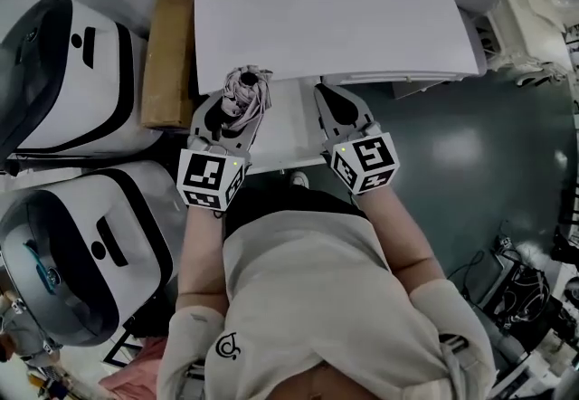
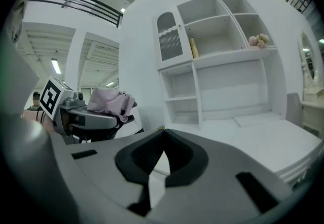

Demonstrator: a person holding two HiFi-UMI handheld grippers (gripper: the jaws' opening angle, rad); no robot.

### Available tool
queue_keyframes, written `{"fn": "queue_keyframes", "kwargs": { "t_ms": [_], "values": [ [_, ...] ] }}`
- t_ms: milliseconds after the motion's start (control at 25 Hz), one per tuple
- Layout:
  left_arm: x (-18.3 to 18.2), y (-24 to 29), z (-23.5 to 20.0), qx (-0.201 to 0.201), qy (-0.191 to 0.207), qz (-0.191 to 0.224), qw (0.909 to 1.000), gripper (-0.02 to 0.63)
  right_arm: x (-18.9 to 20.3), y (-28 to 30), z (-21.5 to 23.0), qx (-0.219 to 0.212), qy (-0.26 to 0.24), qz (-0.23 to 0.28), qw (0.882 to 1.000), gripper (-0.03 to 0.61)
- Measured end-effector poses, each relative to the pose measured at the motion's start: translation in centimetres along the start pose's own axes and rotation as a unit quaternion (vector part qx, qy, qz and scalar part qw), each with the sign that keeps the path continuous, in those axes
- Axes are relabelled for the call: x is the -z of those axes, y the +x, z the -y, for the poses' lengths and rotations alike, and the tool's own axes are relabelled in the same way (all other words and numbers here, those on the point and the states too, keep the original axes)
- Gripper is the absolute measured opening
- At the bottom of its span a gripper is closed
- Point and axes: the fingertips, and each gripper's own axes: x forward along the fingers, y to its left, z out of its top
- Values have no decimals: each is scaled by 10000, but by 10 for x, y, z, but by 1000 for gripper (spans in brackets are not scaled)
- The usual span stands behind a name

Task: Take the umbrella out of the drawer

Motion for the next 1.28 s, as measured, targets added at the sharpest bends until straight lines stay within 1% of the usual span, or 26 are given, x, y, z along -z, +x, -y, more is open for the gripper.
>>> {"fn": "queue_keyframes", "kwargs": {
  "t_ms": [120, 240, 400, 720, 1120, 1280],
  "values": [
    [-22, -21, -2, -176, 65, 307, 9994, 236, -17, -10, -9, 26, -110, 181, 9998, 6],
    [-39, -43, -3, -377, 13, 609, 9974, 236, -28, -20, -19, -48, -222, 290, 9993, 6],
    [-55, -59, -5, -529, 78, 832, 9951, 236, -44, -28, -27, -174, -403, 484, 9979, 5],
    [-59, -68, -9, -728, 22, 924, 9931, 236, -57, -38, -34, -186, -658, 651, 9955, 3],
    [-63, -68, 0, -868, 45, 1004, 9911, 236, -63, -46, -32, -185, -736, 756, 9942, 3],
    [-66, -68, 2, -931, 139, 994, 9906, 236, -63, -46, -32, -165, -744, 747, 9943, 3]
  ]
}}
